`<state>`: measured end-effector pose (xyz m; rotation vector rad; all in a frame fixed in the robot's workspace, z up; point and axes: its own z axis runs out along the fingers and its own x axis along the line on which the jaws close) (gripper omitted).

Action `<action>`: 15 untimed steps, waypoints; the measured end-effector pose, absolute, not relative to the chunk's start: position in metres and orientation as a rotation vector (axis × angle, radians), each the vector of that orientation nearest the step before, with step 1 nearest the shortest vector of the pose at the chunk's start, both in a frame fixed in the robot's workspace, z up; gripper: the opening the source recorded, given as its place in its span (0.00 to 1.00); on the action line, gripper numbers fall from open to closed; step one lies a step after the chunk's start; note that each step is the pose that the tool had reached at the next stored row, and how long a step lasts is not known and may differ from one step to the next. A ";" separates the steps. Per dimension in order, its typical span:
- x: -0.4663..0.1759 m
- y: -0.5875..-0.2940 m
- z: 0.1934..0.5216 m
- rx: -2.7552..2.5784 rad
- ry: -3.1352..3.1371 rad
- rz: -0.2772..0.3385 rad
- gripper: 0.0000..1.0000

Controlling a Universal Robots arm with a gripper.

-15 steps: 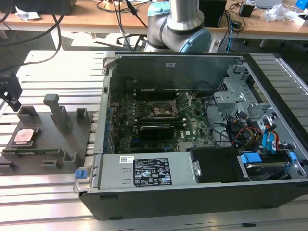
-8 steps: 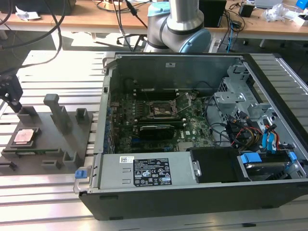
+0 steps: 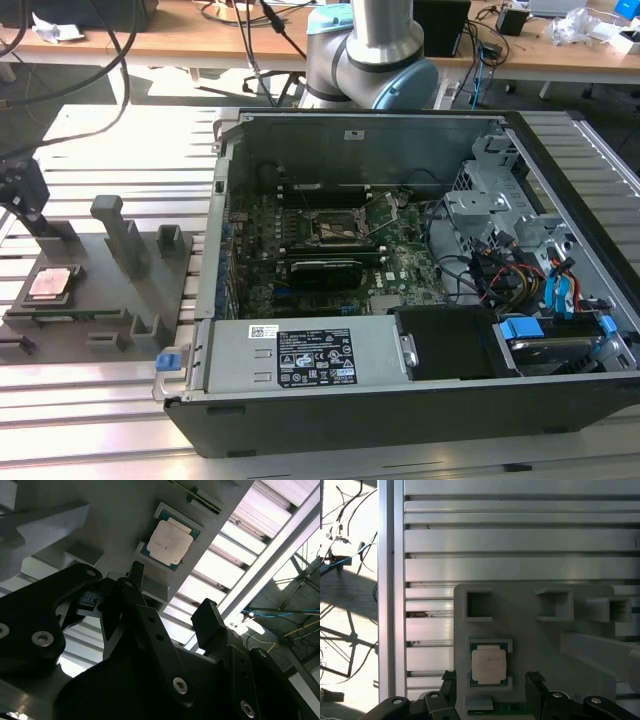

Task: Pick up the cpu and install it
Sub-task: 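Pick up the cpu and move it towards the insertion slot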

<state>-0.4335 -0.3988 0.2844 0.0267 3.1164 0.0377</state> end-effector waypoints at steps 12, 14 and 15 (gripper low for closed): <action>-0.434 -0.399 0.277 0.027 3.116 0.038 0.66; -0.434 -0.399 0.275 0.027 3.116 0.038 0.66; -0.434 -0.399 0.274 0.027 3.116 0.038 0.66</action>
